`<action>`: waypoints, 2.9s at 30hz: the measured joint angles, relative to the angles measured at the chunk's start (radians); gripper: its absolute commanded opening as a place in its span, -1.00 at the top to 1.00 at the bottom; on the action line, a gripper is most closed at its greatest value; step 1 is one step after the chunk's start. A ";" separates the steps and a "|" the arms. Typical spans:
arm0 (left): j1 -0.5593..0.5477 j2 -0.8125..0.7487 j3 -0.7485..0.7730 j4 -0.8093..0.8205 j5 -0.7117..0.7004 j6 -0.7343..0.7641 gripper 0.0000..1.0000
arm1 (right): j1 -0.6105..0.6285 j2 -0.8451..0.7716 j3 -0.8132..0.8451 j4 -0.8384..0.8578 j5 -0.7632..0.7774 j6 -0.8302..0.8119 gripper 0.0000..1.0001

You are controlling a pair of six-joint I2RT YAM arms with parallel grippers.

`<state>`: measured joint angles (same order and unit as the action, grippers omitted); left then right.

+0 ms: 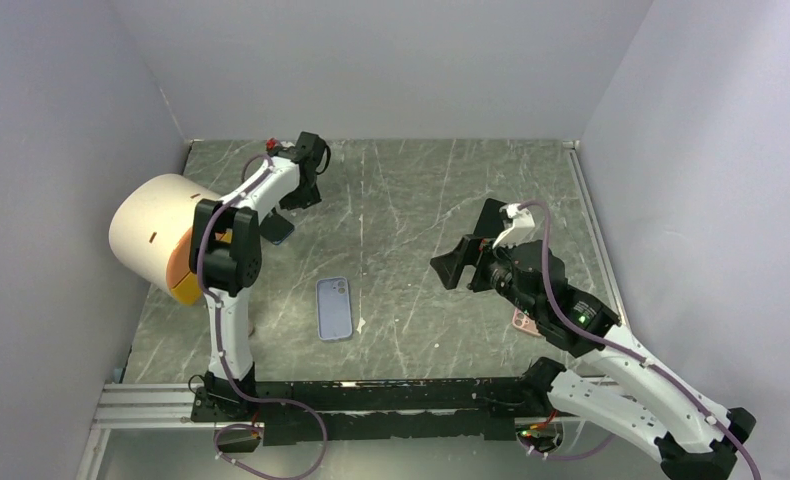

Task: Put the phone into the phone case

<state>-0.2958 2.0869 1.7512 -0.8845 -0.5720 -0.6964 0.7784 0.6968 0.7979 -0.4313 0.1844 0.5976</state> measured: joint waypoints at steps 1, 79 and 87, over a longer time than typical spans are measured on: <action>0.011 0.010 -0.003 0.000 0.004 -0.006 -0.78 | 0.000 -0.006 0.000 0.003 -0.002 -0.007 -0.98; 0.086 -0.034 -0.250 0.174 0.189 -0.153 -0.88 | 0.000 -0.127 -0.074 -0.047 0.079 -0.029 -0.98; 0.086 -0.034 -0.250 0.144 0.138 -0.193 -0.88 | 0.000 -0.129 -0.074 -0.047 0.079 -0.029 -0.98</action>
<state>-0.2100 2.0525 1.5009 -0.7403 -0.4335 -0.8894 0.7784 0.5682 0.7238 -0.4782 0.2638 0.5686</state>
